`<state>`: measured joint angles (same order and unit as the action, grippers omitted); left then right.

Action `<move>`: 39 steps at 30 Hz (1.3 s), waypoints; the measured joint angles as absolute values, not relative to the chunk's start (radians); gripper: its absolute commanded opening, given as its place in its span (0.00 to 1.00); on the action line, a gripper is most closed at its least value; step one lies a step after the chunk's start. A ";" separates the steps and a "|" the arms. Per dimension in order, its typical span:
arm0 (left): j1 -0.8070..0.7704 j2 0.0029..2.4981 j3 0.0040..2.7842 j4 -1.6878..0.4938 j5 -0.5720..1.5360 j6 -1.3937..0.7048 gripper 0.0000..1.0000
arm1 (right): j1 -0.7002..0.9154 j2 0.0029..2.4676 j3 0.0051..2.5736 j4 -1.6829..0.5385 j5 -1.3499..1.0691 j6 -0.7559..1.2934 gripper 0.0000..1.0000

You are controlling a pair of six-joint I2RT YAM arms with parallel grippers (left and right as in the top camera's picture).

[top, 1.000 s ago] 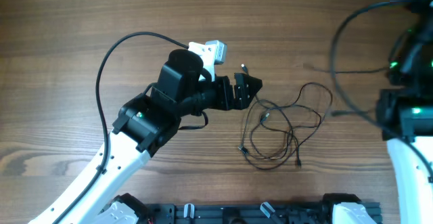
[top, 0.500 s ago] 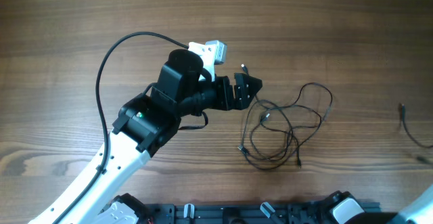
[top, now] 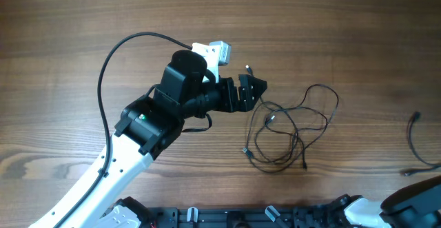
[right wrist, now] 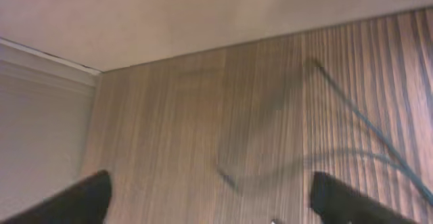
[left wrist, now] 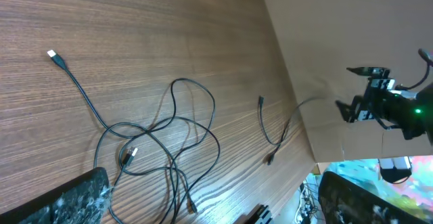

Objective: Untangle cables

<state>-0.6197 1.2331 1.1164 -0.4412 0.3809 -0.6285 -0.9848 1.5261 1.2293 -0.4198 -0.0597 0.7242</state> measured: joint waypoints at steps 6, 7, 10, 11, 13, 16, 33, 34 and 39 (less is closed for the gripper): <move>-0.620 1.233 1.116 -0.442 0.381 -0.629 1.00 | -0.985 1.528 1.229 -0.509 -0.060 0.767 1.00; -0.620 1.233 1.116 -0.442 0.381 -0.628 1.00 | -0.985 1.528 1.229 -0.532 -0.067 0.767 1.00; -0.620 1.233 1.116 -0.441 0.381 -0.629 1.00 | -0.985 1.528 1.229 -0.599 -0.121 0.759 1.00; -0.620 1.233 1.116 -0.442 0.381 -0.628 1.00 | -0.985 1.528 1.229 -0.616 -0.162 0.738 1.00; -0.620 1.233 1.116 -0.442 0.380 -0.629 1.00 | -0.985 1.528 1.229 -0.654 -0.275 0.659 1.00; -0.620 1.233 1.116 -0.449 0.294 -0.628 1.00 | -0.982 1.528 1.229 -0.771 -0.428 0.523 1.00; -0.620 1.233 1.116 -0.570 -0.239 -0.622 1.00 | -0.450 1.528 1.215 -1.104 -0.379 0.281 0.99; -0.620 1.233 1.116 -0.570 -0.239 -0.622 1.00 | -0.419 1.528 1.185 -1.104 -0.371 0.281 0.99; -0.620 1.233 1.116 -0.572 -0.242 -0.622 1.00 | -0.332 1.530 0.999 -1.034 -0.378 0.281 0.93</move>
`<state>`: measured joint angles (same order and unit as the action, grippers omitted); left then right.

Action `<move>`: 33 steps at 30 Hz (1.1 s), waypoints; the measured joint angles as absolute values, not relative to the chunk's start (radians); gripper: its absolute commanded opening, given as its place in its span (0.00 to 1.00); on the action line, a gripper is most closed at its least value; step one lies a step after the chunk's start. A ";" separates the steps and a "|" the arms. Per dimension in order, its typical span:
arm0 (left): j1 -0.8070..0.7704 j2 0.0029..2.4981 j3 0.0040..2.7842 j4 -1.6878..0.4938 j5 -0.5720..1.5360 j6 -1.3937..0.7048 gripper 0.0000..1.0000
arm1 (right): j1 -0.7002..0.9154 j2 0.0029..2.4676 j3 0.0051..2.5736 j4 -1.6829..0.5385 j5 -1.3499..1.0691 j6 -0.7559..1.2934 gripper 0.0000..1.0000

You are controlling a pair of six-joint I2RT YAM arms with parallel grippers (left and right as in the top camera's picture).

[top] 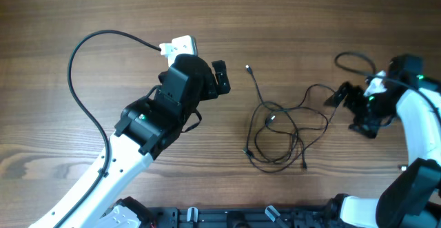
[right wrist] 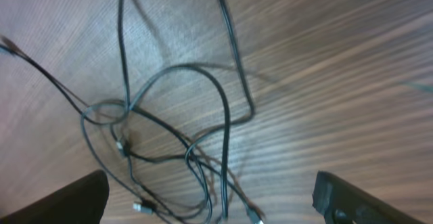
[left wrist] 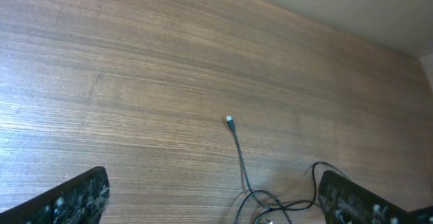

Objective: Untangle cables

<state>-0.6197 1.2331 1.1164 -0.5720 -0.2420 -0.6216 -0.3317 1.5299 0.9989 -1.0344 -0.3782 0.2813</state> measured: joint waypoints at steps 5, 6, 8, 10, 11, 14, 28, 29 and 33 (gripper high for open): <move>-0.620 1.233 1.116 -0.570 -0.242 -0.622 1.00 | -0.309 1.533 0.881 -0.943 -0.453 0.271 0.67; -0.620 1.233 1.116 -0.570 -0.242 -0.622 1.00 | -0.309 1.533 0.871 -0.937 -0.460 0.268 0.62; -0.620 1.233 1.116 -0.570 -0.242 -0.622 1.00 | -0.309 1.533 0.841 -0.899 -0.469 0.268 0.50; -0.620 1.233 1.116 -0.570 -0.242 -0.622 1.00 | -0.309 1.533 0.797 -0.847 -0.472 0.286 0.38; -0.620 1.233 1.116 -0.570 -0.242 -0.622 1.00 | -0.309 1.533 0.772 -0.822 -0.472 0.296 0.29; -0.620 1.233 1.116 -0.570 -0.242 -0.622 1.00 | -0.309 1.534 0.721 -0.778 -0.478 0.316 0.04; -0.620 1.233 1.116 -0.569 -0.242 -0.622 1.00 | -0.308 1.315 0.980 -0.847 -0.490 0.335 0.05; -0.620 1.233 1.116 -0.570 -0.242 -0.622 1.00 | -0.308 1.260 1.049 -0.854 -0.491 0.335 0.05; -0.620 1.233 1.116 -0.569 -0.242 -0.622 1.00 | -0.252 1.153 1.281 -0.901 -0.493 0.336 0.05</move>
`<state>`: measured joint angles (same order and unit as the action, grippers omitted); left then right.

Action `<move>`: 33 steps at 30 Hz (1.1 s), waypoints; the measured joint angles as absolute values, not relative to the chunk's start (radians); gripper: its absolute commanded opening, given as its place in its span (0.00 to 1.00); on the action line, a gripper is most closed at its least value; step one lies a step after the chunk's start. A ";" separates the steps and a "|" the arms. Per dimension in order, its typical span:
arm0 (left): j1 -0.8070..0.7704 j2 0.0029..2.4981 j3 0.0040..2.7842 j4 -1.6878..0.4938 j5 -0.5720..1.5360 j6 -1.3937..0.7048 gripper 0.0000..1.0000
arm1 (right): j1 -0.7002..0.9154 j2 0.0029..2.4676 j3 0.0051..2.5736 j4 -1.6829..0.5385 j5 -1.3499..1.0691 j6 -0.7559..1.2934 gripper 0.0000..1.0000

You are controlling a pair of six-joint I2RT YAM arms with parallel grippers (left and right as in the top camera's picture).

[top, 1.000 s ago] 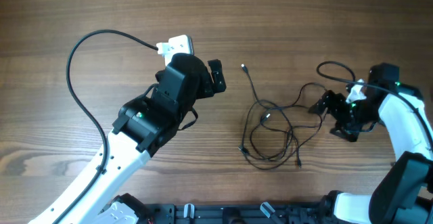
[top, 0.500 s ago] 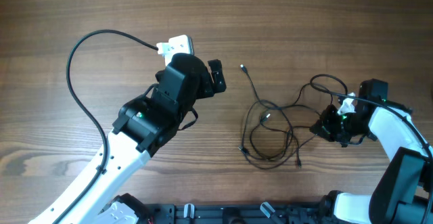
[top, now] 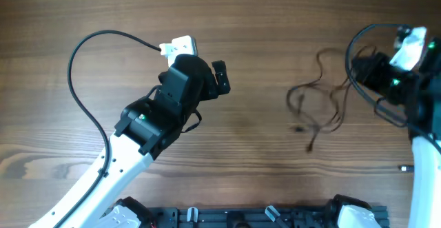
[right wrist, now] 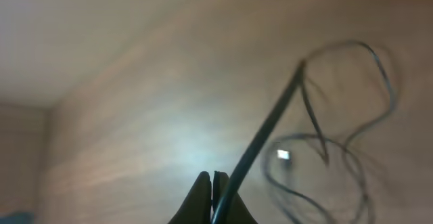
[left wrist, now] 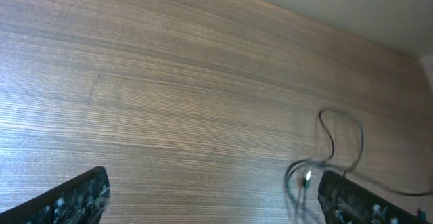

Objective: Untangle cables

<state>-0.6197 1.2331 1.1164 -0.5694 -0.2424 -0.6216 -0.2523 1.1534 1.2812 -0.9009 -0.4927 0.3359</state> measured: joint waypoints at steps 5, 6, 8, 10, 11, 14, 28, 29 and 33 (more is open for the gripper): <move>-0.620 1.233 1.116 -0.570 -0.242 -0.622 1.00 | -0.142 1.146 1.496 -0.904 -0.494 0.349 0.04; -0.620 1.233 1.116 -0.570 -0.242 -0.622 1.00 | -0.116 1.147 1.531 -0.896 -0.494 0.355 0.05; -0.620 1.233 1.116 -0.569 -0.242 -0.622 1.00 | -0.085 1.151 1.573 -0.894 -0.494 0.370 0.04; -0.620 1.233 1.116 -0.570 -0.242 -0.622 1.00 | -0.061 1.160 1.610 -0.891 -0.494 0.382 0.04; -0.620 1.233 1.116 -0.570 -0.242 -0.622 1.00 | -0.049 1.161 1.622 -0.890 -0.494 0.389 0.05; -0.620 1.233 1.116 -0.570 -0.242 -0.622 1.00 | -0.028 1.164 1.629 -0.928 -0.485 0.390 0.05; -0.620 1.233 1.116 -0.569 -0.242 -0.622 1.00 | -0.027 1.188 1.800 -0.220 -0.459 0.619 0.04; -0.620 1.233 1.116 -0.569 -0.242 -0.622 1.00 | -0.027 1.189 1.800 -0.155 -0.464 0.629 0.05; -0.620 1.233 1.116 -0.570 -0.242 -0.622 1.00 | -0.027 1.203 1.802 0.109 -0.470 0.741 0.04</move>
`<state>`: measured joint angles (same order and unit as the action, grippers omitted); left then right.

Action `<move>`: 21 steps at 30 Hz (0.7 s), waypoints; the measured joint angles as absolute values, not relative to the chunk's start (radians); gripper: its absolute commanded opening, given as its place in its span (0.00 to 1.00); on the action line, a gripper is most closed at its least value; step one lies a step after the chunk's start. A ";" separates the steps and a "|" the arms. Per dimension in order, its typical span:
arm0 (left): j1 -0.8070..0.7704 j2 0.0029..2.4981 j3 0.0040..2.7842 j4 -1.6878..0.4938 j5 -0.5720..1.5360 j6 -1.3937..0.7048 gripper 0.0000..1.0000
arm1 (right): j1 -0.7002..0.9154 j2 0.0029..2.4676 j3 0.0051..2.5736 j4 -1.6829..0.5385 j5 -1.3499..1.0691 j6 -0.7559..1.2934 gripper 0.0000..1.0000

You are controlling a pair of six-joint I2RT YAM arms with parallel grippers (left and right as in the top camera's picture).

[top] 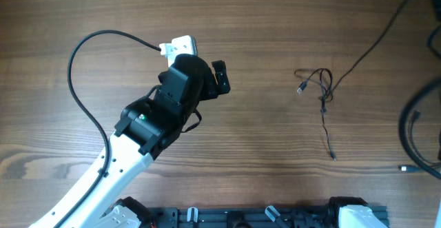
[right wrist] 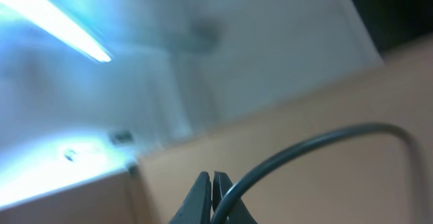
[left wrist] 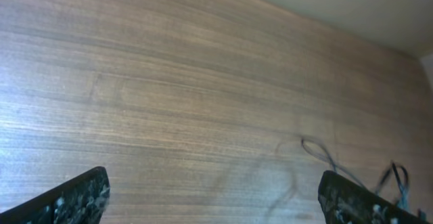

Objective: Untangle cables

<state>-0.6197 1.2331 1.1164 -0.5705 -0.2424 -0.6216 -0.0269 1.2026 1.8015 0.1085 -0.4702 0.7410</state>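
Observation:
The thin black cables now form a small knot [top: 318, 82] on the wooden table [top: 262, 21]. One strand [top: 375, 42] runs taut from the knot to the top right corner, and a tail [top: 327, 135] trails toward the front. My right gripper [right wrist: 212, 183] is shut on a dark cable [right wrist: 325, 146] and is outside the overhead view; its camera faces a wall and a lamp. My left gripper [top: 220, 76] [left wrist: 213, 197] stands open and holds nothing, left of the knot. Bits of cable [left wrist: 318, 149] show in the left wrist view.
A second dark cable [top: 412, 128] lies at the right table edge, with a connector [top: 404, 167] near the front. The left arm's own black lead [top: 83, 56] loops over the left half of the table. The arm bases' rail [top: 227, 218] runs along the front edge.
My right gripper, still shut on the cable, has left the overhead view. The loose tangle has shrunk to a small knot, with one strand stretched to the top right corner. The left arm has not moved.
My left gripper stood at the tangle's left edge, the right arm low at the front right. Then the left gripper was back to the left and the right gripper was open at the tangle's right side. It then held a cable, tangle shifted right, now stretched out.

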 measured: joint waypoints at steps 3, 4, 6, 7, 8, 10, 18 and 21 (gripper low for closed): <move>-0.620 1.233 1.116 -0.570 -0.242 -0.622 1.00 | -0.027 1.227 1.804 0.263 -0.467 0.838 0.05; -0.620 1.233 1.116 -0.570 -0.242 -0.622 1.00 | -0.027 1.239 1.805 0.294 -0.460 0.867 0.05; -0.620 1.233 1.116 -0.570 -0.242 -0.622 1.00 | -0.027 1.271 1.805 0.301 -0.440 0.918 0.05; -0.620 1.233 1.116 -0.570 -0.242 -0.622 1.00 | -0.027 1.288 1.805 0.300 -0.433 0.930 0.05; -0.620 1.233 1.116 -0.570 -0.242 -0.622 1.00 | -0.027 1.304 1.805 0.281 -0.427 0.936 0.05; -0.620 1.233 1.116 -0.569 -0.242 -0.622 1.00 | -0.027 1.324 1.806 0.216 -0.420 0.927 0.05; -0.620 1.233 1.116 -0.570 -0.242 -0.622 1.00 | -0.027 1.362 1.804 -0.150 -0.376 0.825 0.05; -0.620 1.233 1.116 -0.570 -0.242 -0.622 1.00 | -0.027 1.362 1.804 -0.157 -0.376 0.824 0.05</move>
<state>-0.6197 1.2331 1.1164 -0.5697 -0.2424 -0.6216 -0.0269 1.3624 1.8042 -0.1570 -0.3763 0.8242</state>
